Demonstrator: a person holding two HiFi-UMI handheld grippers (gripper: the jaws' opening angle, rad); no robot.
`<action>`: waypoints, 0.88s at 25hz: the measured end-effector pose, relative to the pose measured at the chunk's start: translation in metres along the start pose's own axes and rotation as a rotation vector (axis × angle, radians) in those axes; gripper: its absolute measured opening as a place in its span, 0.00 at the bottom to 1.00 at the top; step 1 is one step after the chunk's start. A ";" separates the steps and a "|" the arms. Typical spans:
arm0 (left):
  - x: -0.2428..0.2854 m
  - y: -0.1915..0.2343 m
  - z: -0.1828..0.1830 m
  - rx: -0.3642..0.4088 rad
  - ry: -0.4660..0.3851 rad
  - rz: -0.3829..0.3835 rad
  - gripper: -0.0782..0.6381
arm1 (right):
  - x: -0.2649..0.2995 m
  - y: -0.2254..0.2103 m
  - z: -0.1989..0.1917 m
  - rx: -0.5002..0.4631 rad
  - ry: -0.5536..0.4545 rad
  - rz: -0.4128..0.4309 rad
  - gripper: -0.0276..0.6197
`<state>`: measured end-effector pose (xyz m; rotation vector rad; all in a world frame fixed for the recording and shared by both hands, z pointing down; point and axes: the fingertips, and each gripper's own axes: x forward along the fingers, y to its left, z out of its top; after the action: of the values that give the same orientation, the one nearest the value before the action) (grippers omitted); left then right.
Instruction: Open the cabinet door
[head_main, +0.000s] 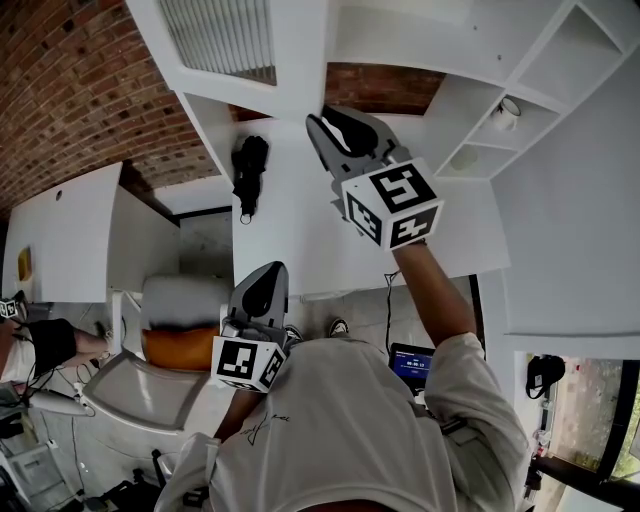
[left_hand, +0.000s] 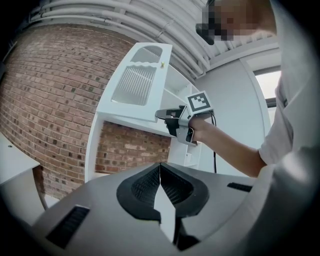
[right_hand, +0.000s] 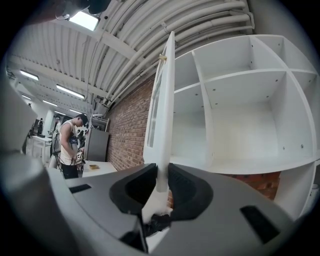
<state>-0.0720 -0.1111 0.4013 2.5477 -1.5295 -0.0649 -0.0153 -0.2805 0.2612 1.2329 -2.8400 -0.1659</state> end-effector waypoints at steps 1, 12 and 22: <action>0.000 -0.001 0.000 0.001 0.000 -0.003 0.13 | -0.001 0.002 0.000 0.001 0.000 0.006 0.16; 0.002 -0.007 -0.005 -0.003 0.006 -0.020 0.13 | -0.009 0.023 0.001 0.000 -0.015 0.062 0.16; 0.002 -0.007 -0.006 -0.009 0.009 -0.026 0.13 | -0.013 0.039 0.004 0.010 -0.012 0.120 0.15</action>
<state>-0.0642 -0.1087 0.4061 2.5573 -1.4899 -0.0633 -0.0349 -0.2442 0.2622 1.0628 -2.9172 -0.1553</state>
